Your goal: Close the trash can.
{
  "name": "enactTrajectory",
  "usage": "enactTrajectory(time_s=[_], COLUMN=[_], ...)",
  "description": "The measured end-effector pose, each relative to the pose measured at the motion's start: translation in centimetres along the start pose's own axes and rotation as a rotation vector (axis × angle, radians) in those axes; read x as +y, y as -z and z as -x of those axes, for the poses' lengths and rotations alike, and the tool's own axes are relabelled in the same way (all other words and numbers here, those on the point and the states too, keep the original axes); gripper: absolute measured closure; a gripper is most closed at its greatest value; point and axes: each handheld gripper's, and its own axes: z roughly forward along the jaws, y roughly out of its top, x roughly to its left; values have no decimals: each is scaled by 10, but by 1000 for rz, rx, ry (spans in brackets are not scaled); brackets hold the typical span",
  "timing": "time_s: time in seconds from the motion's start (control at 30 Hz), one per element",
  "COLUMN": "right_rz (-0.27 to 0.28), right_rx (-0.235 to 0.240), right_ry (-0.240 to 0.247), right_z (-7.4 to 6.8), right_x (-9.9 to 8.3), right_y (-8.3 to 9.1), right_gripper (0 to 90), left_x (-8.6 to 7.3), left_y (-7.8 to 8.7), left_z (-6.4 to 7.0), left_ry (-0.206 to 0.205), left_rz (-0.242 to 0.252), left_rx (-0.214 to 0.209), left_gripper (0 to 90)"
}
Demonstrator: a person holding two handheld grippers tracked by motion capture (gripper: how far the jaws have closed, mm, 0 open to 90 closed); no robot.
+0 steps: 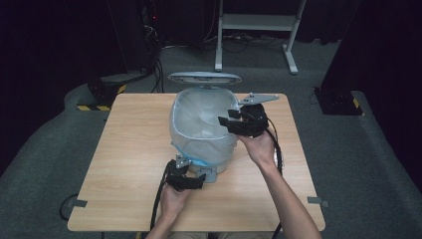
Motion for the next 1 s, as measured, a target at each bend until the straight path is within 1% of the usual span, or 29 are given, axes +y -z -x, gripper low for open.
enactTrajectory(time_s=[0.17, 0.3, 0.33, 0.37, 0.47, 0.63, 0.67, 0.8, 0.93, 1.0], right_rz=[31, 44, 46, 55, 75, 83, 84, 93, 96, 104], right_rx=[-7, -8, -13, -31, -40, -46, -49, -66, -76, -84], right_ry=[-3, -6, -7, 5, 12, 11, 6, 14, 12, 3], right_z=[2, 4, 4, 4, 3, 5, 5, 5, 6, 9], right_x=[-2, -4, -5, -6, -7, -12, -13, -17, -23, -29], right_y=[9, 14, 15, 20, 26, 33, 34, 38, 42, 46], right_gripper=[504, 502, 497, 495, 494, 490, 488, 488, 487, 487], left_x=[0, 0, 0, 0, 0, 0, 0, 0, 0, 0], left_y=[0, 0, 0, 0, 0, 0, 0, 0, 0, 0], left_z=[0, 0, 0, 0, 0, 0, 0, 0, 0, 0], left_ry=[0, 0, 0, 0, 1, 0, 0, 0, 0, 0], left_rz=[0, 0, 0, 0, 0, 0, 0, 1, 0, 0], left_rx=[0, 0, 0, 0, 0, 0, 0, 1, 0, 0], left_gripper=[37, 37, 37, 37, 37, 37, 37, 37, 37, 37])
